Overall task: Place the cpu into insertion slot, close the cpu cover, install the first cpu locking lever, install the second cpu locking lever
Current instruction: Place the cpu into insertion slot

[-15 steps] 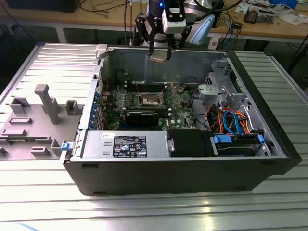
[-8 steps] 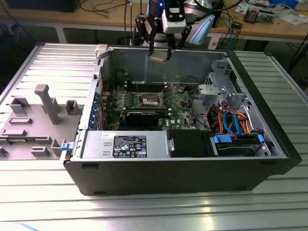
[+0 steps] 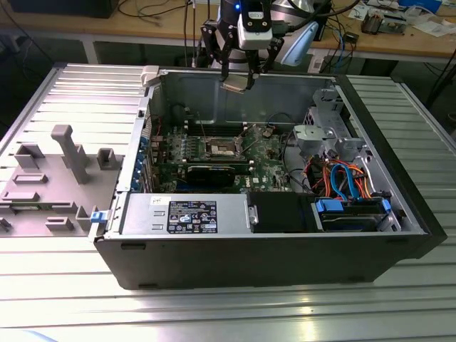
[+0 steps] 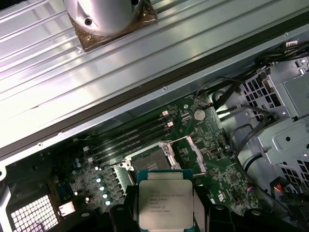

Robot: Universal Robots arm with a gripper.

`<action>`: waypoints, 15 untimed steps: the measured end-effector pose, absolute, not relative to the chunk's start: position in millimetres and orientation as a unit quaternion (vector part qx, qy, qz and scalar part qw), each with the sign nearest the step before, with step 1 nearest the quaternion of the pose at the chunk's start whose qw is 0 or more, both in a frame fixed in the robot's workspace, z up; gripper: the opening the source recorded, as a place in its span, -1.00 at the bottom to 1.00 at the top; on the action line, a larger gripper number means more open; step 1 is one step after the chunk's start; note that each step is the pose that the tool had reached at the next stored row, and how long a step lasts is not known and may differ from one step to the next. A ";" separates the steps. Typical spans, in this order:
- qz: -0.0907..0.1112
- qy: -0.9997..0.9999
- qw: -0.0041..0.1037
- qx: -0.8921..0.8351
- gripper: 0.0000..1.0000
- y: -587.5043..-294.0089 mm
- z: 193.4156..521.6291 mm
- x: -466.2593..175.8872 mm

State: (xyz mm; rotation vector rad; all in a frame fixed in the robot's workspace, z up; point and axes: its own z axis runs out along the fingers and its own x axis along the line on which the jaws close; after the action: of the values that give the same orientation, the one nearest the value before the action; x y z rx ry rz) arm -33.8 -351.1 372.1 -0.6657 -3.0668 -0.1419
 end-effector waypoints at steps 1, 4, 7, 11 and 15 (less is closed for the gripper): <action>-0.045 -0.976 0.000 -0.212 0.08 -351.1 372.1 -33.8; -0.045 -0.976 0.000 -0.214 0.08 -351.1 372.1 -33.8; -0.045 -0.975 0.000 -0.215 0.08 -351.1 372.1 -33.8; -0.045 -0.975 0.000 -0.217 0.08 -351.1 372.1 -33.8; -0.045 -0.975 0.000 -0.218 0.08 -351.1 372.1 -33.8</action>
State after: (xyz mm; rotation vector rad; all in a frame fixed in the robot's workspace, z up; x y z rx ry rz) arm -33.8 -351.1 372.1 -0.6859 -3.0630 -0.1418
